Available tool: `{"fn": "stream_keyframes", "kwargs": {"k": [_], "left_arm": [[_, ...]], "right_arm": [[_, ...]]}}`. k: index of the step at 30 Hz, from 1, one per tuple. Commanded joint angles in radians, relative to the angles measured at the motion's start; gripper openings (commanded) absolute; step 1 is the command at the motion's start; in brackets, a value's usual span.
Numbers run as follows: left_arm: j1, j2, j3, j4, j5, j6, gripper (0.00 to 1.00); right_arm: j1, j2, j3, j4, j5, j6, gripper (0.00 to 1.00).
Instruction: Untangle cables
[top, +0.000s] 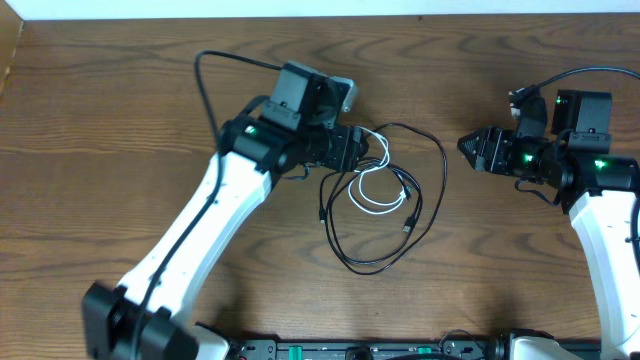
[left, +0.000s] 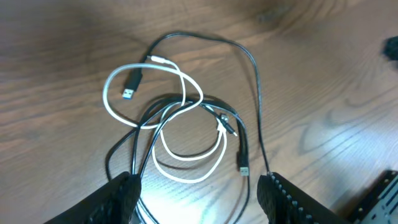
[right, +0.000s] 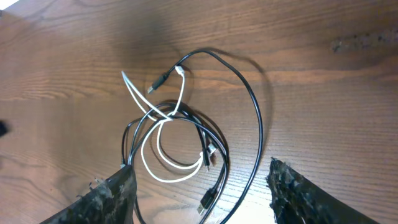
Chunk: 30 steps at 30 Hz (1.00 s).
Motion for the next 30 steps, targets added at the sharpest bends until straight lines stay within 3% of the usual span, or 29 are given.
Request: {"fn": "stream_keyframes", "kwargs": {"k": [1,7,13,22,27,30], "left_arm": [[-0.009,0.102,0.017,0.043,0.034,0.029,0.65],[-0.043,0.261,0.017,0.260,0.023,-0.135,0.65],[-0.076,0.397,0.017,0.475,-0.103,-0.346,0.65],[-0.132,0.507,0.017,0.548,-0.233,-0.408,0.64],[-0.154,0.513,0.017,0.560,-0.233,-0.409,0.46],[-0.156,0.512,0.018,0.563,-0.233,-0.407,0.11]], "right_arm": [[0.004,0.004,0.003,-0.004,0.001,0.010,0.65],[0.004,0.004,0.002,-0.014,0.035,0.011,0.65],[0.003,0.004,0.002,-0.050,0.082,0.010,0.66],[0.003,0.004,0.002,-0.056,0.087,0.010,0.66],[0.003,0.004,0.002,-0.056,0.087,0.007,0.66],[0.003,0.004,0.002,-0.056,0.087,0.007,0.66]]}}
